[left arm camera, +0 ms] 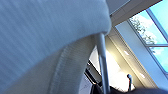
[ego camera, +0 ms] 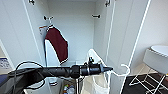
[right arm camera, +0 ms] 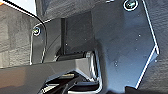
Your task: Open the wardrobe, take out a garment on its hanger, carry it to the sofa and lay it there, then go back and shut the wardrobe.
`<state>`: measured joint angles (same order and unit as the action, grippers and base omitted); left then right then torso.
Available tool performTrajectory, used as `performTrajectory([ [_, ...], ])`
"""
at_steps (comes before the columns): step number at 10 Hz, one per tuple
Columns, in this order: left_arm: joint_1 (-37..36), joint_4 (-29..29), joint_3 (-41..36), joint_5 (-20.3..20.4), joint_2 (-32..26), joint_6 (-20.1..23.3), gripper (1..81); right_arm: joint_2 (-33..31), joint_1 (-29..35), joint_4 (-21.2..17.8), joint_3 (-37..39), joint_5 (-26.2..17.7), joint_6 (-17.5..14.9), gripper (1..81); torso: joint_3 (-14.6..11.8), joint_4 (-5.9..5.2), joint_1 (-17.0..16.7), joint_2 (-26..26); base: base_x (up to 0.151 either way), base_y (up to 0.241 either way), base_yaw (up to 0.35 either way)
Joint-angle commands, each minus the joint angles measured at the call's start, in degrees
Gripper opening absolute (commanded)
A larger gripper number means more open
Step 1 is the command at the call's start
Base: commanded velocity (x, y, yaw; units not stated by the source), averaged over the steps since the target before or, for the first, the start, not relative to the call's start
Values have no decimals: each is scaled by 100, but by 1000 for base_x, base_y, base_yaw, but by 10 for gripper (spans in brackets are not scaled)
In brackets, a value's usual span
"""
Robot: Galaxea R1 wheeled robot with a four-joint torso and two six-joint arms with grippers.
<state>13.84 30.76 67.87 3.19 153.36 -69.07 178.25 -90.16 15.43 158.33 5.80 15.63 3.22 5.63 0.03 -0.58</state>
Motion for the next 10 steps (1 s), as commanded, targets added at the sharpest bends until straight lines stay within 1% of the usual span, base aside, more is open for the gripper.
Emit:
performTrajectory([
  [1, -913, 203, -212, 226, -15, 87, 10, 38, 204, -5, -40, -255, -33, 811, 0, 0, 0, 0, 0, 0, -205],
  [10, -878, 229, -318, 217, -77, 122, 10, 38, 204, 12, -49, -263, -34, 811, -2, 0, 0, -2, 0, 0, -229],
])
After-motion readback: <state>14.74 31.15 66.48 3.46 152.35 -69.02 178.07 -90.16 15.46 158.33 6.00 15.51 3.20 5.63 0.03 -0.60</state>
